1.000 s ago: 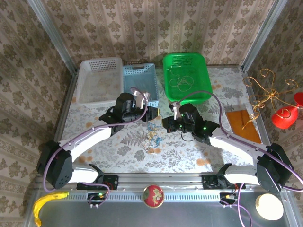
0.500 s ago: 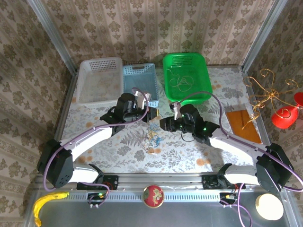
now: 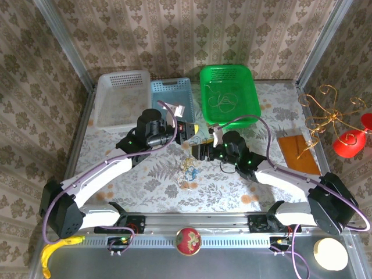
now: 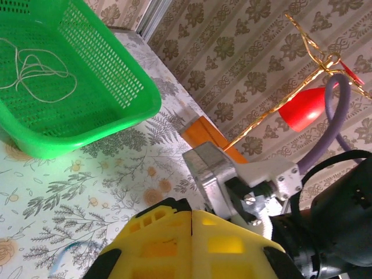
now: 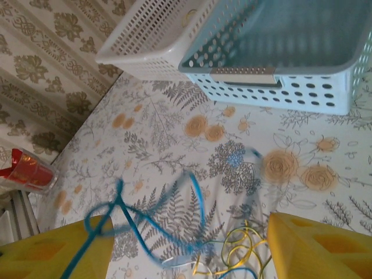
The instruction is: Untangle the cables
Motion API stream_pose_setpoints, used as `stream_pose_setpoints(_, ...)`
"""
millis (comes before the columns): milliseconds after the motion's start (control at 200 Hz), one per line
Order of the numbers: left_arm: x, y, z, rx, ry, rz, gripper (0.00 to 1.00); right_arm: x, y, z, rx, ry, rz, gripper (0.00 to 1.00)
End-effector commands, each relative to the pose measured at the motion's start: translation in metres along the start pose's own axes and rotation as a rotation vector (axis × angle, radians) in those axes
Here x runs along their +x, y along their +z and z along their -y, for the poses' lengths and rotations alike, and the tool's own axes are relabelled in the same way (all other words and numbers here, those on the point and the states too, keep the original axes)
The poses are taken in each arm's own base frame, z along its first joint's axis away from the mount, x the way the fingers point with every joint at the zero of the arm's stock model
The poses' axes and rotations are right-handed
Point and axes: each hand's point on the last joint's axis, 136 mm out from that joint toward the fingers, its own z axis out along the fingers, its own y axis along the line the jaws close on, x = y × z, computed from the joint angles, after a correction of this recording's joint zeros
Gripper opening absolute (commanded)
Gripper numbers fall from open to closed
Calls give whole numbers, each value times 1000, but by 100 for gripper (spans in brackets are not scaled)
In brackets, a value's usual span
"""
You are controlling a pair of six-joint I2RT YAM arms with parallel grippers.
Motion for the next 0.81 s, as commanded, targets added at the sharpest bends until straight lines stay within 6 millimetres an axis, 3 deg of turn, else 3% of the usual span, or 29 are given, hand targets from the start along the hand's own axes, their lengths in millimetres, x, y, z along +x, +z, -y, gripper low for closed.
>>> stream_pose_setpoints(0, -16, -6, 16, 22, 7, 34, 0, -26, 1, -4, -6, -36, 106, 71)
stream_pose_setpoints(275, -19, -4, 24, 36, 3, 38, 0, -36, 1, -6, 3, -39, 131, 69)
stream_pose_setpoints(335, -22, -5, 27, 41, 3, 46, 0, -32, 3, 2, 30, -28, 125, 65)
stream_pose_setpoints(530, -39, -15, 36, 48, 10, 85, 0, -14, 7, 22, 78, 5, 109, 38)
stream_pose_setpoints(800, -69, -40, 40, 42, 21, 156, 0, 22, 1, 54, 151, 58, 69, 33)
